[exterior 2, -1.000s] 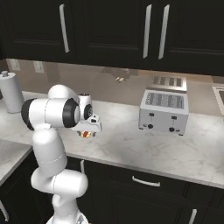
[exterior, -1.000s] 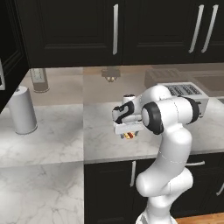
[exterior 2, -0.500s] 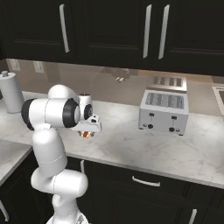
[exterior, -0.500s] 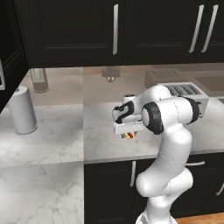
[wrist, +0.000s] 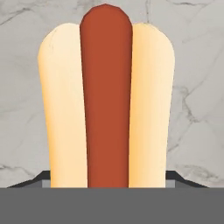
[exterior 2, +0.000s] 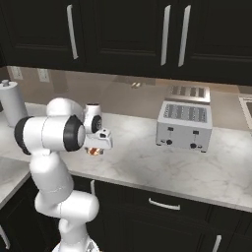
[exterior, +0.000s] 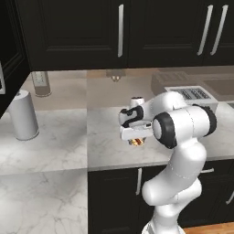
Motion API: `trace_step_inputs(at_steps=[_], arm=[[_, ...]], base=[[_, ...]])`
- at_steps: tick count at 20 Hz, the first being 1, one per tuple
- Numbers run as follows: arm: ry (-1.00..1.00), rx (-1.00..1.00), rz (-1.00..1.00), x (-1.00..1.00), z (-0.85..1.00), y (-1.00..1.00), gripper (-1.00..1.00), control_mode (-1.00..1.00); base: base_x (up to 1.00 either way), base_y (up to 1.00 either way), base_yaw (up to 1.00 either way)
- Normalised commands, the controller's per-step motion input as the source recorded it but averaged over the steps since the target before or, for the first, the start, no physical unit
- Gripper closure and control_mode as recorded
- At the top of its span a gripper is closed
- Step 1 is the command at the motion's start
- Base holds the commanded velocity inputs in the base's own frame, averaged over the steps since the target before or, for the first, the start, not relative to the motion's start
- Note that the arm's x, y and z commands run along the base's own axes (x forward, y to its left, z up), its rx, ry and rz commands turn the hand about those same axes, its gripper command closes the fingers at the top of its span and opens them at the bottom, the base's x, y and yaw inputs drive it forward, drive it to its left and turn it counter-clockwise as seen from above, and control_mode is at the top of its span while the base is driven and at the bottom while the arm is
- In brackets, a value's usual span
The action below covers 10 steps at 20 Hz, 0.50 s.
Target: Store the hot dog in the freezer for long-term storage. Close the freezer door after placing the cooked food.
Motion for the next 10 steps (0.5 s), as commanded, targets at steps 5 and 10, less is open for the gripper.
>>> trace_step_inputs(at_steps=[5, 10], arm=[[0.02, 0.0, -0.08, -0.9, 0.38, 0.01, 1.0, -1.0], [0.01, 0.0, -0.12, -0.97, 0.37, 0.0, 1.0, -1.0]], base=[[0.0, 0.0, 0.0], [0.0, 0.0, 0.0]])
